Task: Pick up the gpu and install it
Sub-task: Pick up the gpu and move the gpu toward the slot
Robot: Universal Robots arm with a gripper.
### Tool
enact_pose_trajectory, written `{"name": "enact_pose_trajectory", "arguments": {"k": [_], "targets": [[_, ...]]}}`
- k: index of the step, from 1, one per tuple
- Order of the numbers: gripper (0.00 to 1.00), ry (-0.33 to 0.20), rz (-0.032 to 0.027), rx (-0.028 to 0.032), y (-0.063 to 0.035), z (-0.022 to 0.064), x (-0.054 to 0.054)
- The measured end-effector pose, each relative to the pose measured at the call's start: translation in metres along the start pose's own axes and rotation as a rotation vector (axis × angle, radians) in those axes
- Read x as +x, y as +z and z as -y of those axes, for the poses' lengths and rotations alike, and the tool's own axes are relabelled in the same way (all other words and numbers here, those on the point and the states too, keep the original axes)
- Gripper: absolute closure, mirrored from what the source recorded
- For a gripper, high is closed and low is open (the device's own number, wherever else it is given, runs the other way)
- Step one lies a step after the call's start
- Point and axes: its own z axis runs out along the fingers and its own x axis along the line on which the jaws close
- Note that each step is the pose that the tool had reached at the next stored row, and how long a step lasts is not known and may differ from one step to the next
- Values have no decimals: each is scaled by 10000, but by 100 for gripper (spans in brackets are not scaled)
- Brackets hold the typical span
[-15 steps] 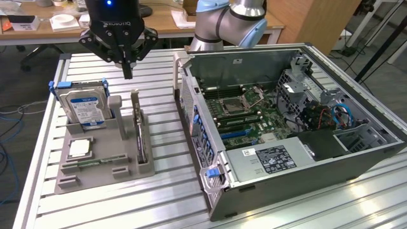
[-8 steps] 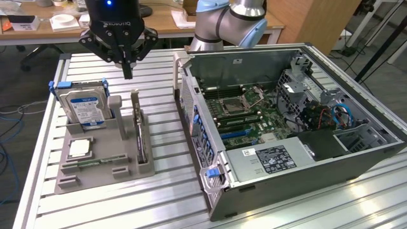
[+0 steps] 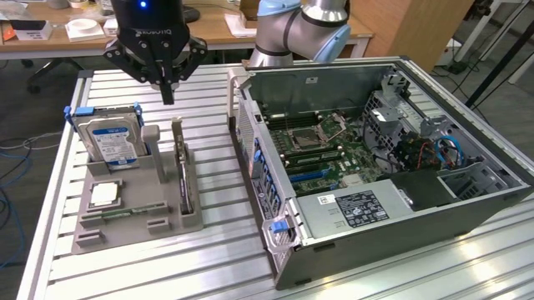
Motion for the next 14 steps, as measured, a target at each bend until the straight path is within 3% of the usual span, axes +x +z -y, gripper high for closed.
{"name": "enact_pose_trajectory", "arguments": {"k": [14], "targets": [[89,0,0,0,-2,83,-17]]}}
